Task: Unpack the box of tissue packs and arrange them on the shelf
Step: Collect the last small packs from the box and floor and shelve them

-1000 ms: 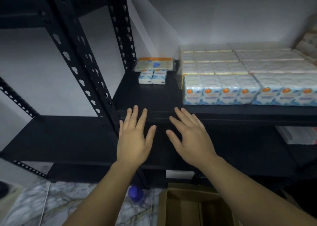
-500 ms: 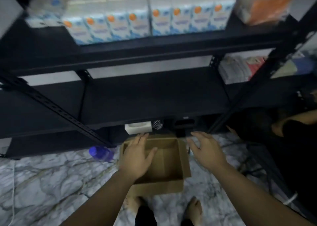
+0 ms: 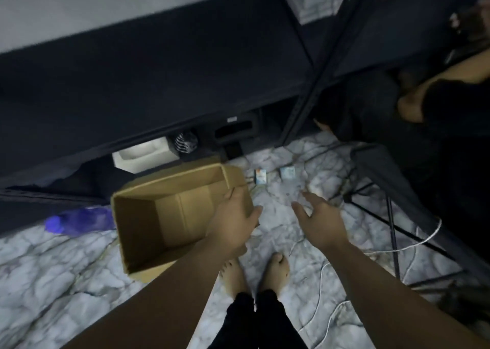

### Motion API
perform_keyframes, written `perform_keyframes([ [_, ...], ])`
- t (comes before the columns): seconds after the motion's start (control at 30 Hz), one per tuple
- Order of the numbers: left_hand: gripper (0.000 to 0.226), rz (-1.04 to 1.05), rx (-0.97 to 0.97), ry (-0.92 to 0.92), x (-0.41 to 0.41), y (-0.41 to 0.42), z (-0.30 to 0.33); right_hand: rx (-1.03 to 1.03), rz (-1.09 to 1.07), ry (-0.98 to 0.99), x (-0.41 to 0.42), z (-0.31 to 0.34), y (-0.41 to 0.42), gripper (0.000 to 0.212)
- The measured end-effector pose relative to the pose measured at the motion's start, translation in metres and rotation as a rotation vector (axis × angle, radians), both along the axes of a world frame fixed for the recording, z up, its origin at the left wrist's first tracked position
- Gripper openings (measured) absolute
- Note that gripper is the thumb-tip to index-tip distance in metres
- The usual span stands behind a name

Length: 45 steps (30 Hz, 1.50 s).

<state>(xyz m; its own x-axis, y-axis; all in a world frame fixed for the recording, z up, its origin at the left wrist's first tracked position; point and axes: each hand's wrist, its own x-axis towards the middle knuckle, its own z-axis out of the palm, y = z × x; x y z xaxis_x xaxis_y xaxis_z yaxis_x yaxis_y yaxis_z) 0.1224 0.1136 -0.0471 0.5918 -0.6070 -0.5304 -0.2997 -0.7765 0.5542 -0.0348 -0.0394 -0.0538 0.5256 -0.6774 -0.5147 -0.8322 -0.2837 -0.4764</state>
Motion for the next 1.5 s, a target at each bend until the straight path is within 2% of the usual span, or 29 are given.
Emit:
perform_keyframes([
  [0.23,0.068,0.05,-0.009,0.001,0.003,-0.066,-0.182,0.01,-0.109,0.035,0.006,-0.152,-0.047,0.063],
  [0.37,0.06,0.13,-0.014,0.094,0.015,-0.103,-0.272,0.018,-0.172,0.023,0.018,-0.242,-0.082,0.065],
  [0.5,0.061,0.241,0.027,0.07,0.028,-0.136,-0.367,0.045,-0.275,-0.001,0.034,-0.323,-0.114,0.066],
  [0.67,0.062,0.327,0.095,0.073,0.038,-0.175,-0.44,0.048,-0.333,-0.004,0.057,-0.417,-0.144,0.077],
  [0.87,0.086,0.349,0.115,0.041,0.048,-0.196,-0.518,-0.016,-0.318,0.033,0.08,-0.497,-0.158,0.096],
  [0.97,0.097,0.377,0.132,-0.055,0.054,-0.194,-0.555,-0.094,-0.307,0.077,0.084,-0.52,-0.153,0.105],
  [1.1,0.099,0.337,0.152,-0.088,0.046,-0.197,-0.529,-0.142,-0.292,0.046,0.082,-0.52,-0.149,0.101],
  [1.2,0.091,0.353,0.064,-0.071,0.039,-0.202,-0.5,-0.144,-0.293,-0.05,0.075,-0.492,-0.152,0.1],
  [1.33,0.086,0.302,-0.08,-0.047,0.029,-0.206,-0.428,-0.232,-0.264,-0.211,0.051,-0.428,-0.145,0.098],
  [1.4,0.082,0.239,-0.141,-0.052,0.023,-0.196,-0.382,-0.283,-0.222,-0.221,0.032,-0.386,-0.134,0.094],
  [1.5,0.074,0.139,-0.166,-0.032,0.014,-0.166,-0.313,-0.232,-0.17,-0.219,0.005,-0.311,-0.112,0.097],
])
